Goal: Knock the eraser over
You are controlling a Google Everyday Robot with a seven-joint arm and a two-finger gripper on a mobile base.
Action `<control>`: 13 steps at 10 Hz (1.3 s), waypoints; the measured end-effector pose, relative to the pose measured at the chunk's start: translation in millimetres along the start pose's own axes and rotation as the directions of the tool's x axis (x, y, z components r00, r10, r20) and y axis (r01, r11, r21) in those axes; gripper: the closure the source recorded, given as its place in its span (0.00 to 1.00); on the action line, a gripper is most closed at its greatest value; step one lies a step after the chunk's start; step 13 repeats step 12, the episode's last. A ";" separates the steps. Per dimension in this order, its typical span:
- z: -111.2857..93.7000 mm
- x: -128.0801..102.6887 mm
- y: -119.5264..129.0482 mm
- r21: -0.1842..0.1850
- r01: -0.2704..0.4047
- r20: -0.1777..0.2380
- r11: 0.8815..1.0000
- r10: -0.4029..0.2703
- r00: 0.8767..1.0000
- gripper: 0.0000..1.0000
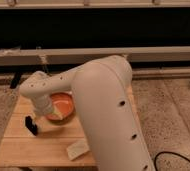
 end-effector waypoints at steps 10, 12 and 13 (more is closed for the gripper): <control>-8.2 -6.3 15.0 -0.024 0.050 0.000 0.998 -0.050 0.999 0.20; -8.5 -10.4 7.6 -0.019 0.046 0.000 0.999 -0.046 0.999 0.20; -8.5 -10.4 7.6 -0.019 0.046 0.000 0.999 -0.046 0.999 0.20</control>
